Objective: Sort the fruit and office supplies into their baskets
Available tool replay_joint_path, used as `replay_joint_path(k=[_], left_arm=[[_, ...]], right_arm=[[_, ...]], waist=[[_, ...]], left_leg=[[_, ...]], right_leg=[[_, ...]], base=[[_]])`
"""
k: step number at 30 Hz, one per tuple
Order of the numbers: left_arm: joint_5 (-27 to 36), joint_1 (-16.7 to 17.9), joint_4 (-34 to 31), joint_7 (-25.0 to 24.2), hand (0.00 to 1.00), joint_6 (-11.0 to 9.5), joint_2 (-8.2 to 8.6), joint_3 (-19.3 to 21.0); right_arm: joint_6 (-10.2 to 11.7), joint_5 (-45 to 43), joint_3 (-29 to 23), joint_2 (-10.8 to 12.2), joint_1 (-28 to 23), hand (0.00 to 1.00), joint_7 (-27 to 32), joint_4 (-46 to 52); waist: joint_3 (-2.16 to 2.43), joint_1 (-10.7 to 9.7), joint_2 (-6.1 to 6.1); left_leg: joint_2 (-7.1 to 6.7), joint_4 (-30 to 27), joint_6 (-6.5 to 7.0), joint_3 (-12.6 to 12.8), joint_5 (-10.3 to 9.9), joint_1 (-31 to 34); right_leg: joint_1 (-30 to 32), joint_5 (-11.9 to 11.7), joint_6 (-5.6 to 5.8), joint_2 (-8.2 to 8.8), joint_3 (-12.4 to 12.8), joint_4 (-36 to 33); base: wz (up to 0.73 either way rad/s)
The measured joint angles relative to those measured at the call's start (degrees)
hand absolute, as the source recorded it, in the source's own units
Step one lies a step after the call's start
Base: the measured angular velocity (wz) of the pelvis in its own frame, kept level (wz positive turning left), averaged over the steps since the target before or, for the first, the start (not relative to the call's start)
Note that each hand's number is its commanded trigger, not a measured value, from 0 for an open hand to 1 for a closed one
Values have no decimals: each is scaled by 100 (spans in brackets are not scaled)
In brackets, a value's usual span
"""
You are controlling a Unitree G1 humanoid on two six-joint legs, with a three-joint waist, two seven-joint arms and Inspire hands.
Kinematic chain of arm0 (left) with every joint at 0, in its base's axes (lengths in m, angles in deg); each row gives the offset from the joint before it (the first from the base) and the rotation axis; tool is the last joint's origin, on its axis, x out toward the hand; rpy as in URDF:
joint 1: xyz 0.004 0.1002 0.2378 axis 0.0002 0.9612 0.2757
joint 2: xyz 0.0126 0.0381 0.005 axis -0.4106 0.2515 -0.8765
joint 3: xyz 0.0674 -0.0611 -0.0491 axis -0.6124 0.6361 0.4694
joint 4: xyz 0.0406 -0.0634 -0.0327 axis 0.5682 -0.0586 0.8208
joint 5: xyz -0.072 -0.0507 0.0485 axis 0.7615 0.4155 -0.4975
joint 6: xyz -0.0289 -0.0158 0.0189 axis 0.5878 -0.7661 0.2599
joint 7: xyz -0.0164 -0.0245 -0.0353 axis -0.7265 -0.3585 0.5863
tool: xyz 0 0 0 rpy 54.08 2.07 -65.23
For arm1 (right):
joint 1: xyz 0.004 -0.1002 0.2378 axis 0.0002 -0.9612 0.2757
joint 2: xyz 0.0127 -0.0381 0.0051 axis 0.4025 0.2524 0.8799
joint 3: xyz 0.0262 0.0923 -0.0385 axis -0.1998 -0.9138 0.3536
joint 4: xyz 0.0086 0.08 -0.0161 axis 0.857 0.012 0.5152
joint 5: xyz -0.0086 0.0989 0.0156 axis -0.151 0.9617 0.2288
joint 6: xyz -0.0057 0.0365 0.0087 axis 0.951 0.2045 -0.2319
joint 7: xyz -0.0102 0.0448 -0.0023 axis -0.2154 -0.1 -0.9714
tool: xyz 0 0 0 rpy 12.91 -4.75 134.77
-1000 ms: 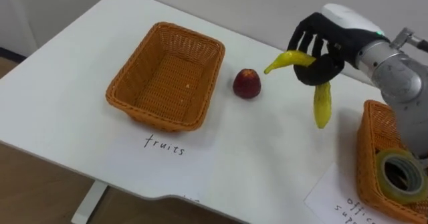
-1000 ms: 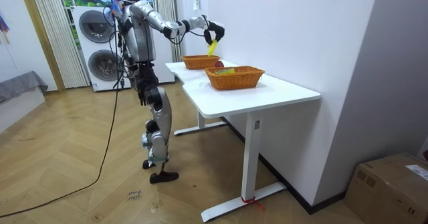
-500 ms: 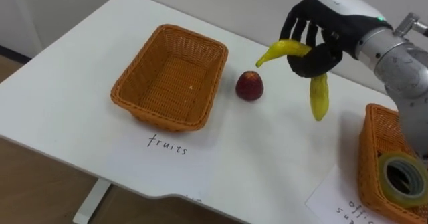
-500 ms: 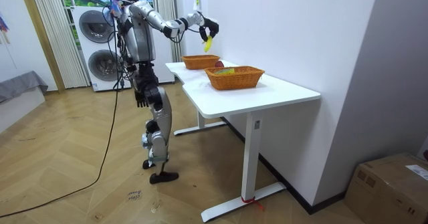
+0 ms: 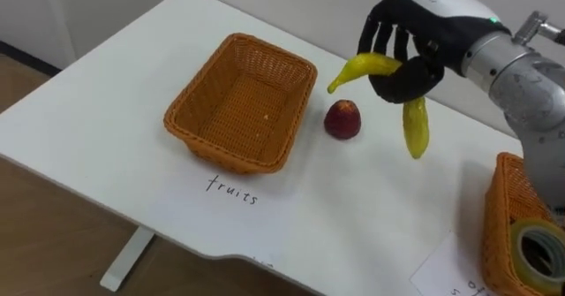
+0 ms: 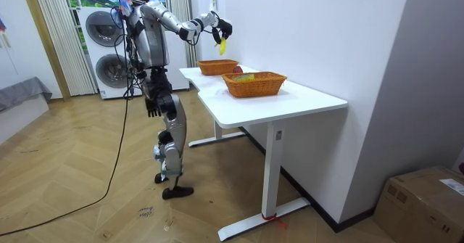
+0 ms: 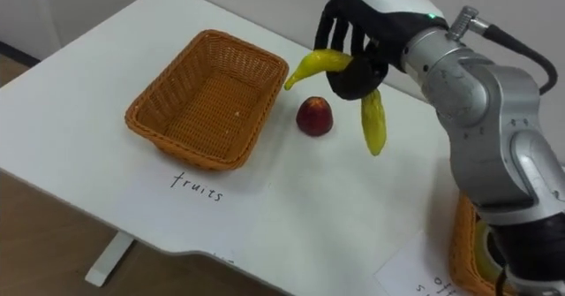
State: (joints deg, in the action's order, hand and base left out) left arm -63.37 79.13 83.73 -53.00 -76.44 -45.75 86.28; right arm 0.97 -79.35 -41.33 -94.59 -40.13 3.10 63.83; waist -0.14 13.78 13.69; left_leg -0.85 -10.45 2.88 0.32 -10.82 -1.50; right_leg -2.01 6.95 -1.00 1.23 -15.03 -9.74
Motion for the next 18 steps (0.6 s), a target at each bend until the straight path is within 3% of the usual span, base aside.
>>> replay_joint_path(k=[7, 18], left_arm=[[0, 2, -18, 7, 0, -6, -4, -18], [-2, -38, 2, 75, 0, -4, -21, -60]], right_arm=[[-59, -10, 172, 114, 192, 100, -55, 42], [18, 3, 570, 222, 264, 100, 22, 25]], waist=[[-68, 84, 76], [-68, 337, 78]], left_leg=[[-9, -13, -4, -108, 5, 48], [-4, 33, -3, -127, 4, 34]], right_leg=[[-2, 0, 0, 7, -91, 9], [-2, 0, 0, -5, -85, 16]], base=[[8], [1]])
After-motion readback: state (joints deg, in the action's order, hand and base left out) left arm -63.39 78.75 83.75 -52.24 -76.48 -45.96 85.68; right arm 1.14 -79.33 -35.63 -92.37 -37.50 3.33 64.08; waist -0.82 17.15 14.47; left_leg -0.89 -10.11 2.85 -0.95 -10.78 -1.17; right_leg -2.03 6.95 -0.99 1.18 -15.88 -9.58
